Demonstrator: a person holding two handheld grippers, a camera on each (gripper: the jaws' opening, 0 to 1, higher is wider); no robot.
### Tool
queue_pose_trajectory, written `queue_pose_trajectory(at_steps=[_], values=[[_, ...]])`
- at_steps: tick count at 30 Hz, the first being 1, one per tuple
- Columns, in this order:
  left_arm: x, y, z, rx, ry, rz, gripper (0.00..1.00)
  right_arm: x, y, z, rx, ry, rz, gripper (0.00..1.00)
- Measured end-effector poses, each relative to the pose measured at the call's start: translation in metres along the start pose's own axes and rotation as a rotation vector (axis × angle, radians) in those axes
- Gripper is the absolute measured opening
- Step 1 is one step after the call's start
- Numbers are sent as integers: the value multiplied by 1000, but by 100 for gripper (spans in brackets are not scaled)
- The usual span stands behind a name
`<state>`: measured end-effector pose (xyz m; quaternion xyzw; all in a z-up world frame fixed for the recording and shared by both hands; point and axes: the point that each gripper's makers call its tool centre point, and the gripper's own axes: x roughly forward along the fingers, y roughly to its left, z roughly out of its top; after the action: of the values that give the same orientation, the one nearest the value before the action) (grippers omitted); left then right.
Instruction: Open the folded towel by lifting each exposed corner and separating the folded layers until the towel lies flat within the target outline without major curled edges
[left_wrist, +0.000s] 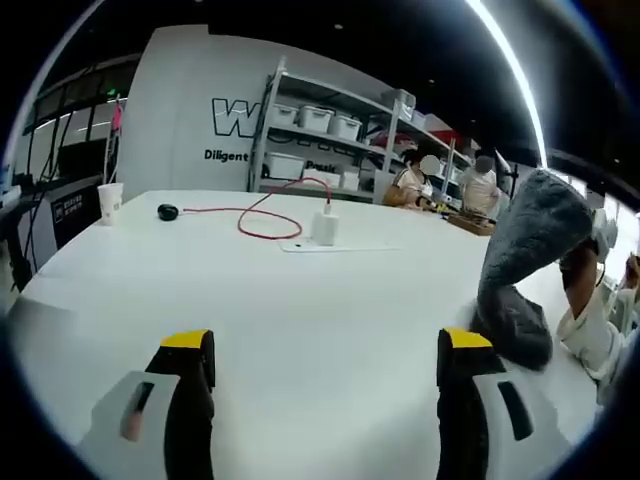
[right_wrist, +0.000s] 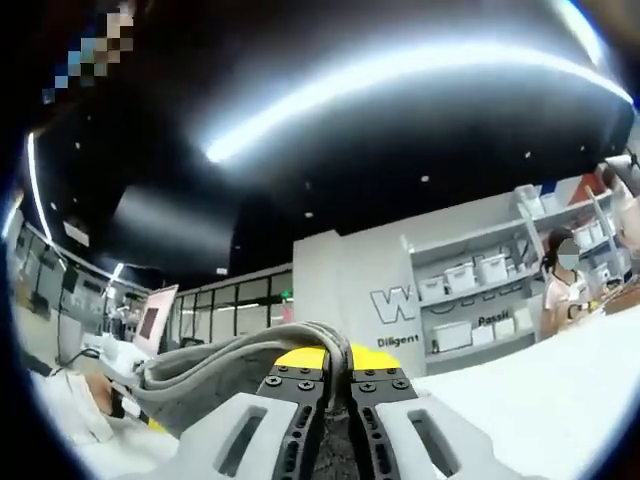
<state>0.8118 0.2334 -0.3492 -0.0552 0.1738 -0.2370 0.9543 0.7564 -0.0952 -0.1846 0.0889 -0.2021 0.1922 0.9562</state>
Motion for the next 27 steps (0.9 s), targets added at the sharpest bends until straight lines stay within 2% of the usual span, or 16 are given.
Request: queue_pose_trajectory(at_steps=[11, 14, 17, 19, 27], values=[[0, -1, 0, 1, 2, -1, 90, -1, -20, -14, 33, 40, -67, 0], [1, -1, -1, 2, 6, -4, 90, 0, -29, -24, 34, 67, -84, 0], [2, -2, -2, 4, 12, -5, 90, -1, -34, -29, 14, 85, -99, 0], [2, -2, -2, 3, 13, -5, 90, -2, -42, -33, -57, 97, -127, 0], [2, -2, -3, 7, 20, -5, 90, -1, -57, -52, -92, 152, -167, 0]])
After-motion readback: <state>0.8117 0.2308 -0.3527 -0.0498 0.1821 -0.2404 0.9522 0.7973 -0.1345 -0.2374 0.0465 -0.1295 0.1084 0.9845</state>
